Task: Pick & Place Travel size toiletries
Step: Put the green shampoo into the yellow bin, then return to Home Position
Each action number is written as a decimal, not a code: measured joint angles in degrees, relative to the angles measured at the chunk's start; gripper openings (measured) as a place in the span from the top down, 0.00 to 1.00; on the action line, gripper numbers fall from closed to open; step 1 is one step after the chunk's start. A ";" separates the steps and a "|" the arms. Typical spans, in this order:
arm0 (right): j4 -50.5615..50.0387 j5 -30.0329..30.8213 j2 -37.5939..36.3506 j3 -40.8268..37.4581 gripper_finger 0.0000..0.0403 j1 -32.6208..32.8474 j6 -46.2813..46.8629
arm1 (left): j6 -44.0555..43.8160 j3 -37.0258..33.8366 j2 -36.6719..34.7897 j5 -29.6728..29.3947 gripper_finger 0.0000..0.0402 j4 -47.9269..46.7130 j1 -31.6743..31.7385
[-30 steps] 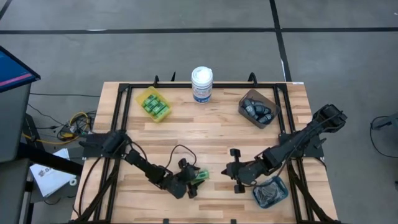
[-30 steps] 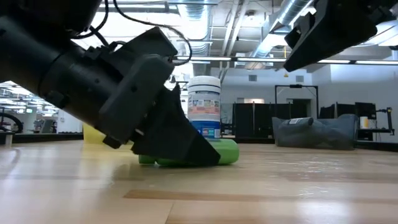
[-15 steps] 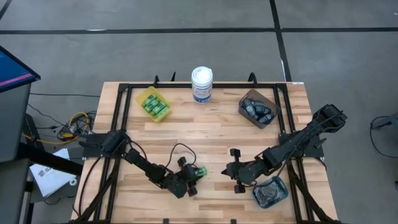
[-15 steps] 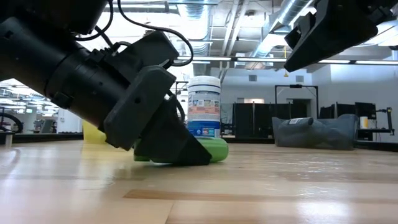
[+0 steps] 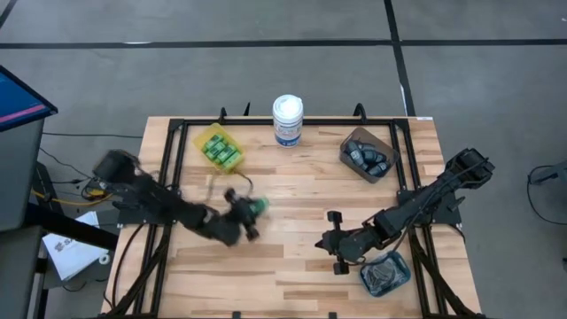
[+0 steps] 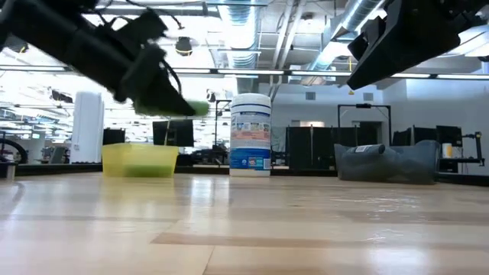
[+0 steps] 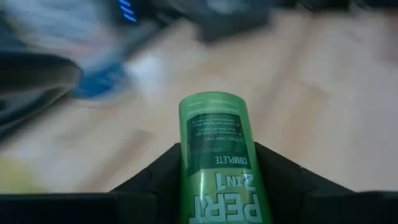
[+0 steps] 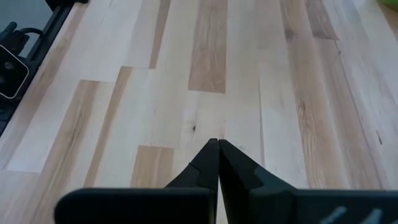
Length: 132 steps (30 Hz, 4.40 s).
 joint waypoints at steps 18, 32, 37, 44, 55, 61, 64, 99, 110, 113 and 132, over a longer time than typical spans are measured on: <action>-0.24 0.00 -0.02 0.00 1.00 -2.92 -0.20 | 13.25 -23.76 -43.12 10.13 0.59 2.63 40.93; -0.24 0.00 -0.02 0.00 1.00 -4.26 -1.68 | 14.86 -23.78 -25.41 21.78 0.59 14.92 53.84; -0.24 0.00 -0.02 0.00 1.00 -4.29 -1.66 | 16.04 -23.78 -20.59 23.65 0.57 22.41 54.69; -0.24 -0.02 -0.02 0.00 1.00 -4.29 -1.62 | 16.13 -23.76 -16.02 25.19 0.53 24.12 56.14; 0.12 -0.02 -0.02 0.00 1.00 -4.29 -1.52 | 13.37 -23.13 -22.19 36.65 0.43 25.41 55.18; 4.64 -0.02 -0.02 0.02 1.00 -4.30 -6.68 | 13.08 -22.90 -37.45 38.72 0.53 21.10 49.78; 8.33 -0.06 -1.25 0.02 1.00 -4.95 -11.00 | 11.77 -22.87 -46.15 38.72 0.68 14.68 46.98; 20.84 -3.23 -68.88 -33.16 1.00 -36.80 -23.62 | 12.70 -22.78 -78.92 24.86 1.00 -12.95 17.86; 22.89 -3.30 -74.09 -43.65 1.00 -39.60 -18.30 | 8.42 -27.40 -87.42 24.90 1.00 -20.94 16.40; 24.37 -3.39 -74.47 -45.92 1.00 -39.85 -16.74 | 6.64 -29.48 -87.12 25.55 1.00 -21.03 16.38; 16.04 -13.52 -74.70 -48.02 1.00 -39.86 -16.59 | 12.97 -33.27 -86.94 47.10 1.00 -10.96 16.31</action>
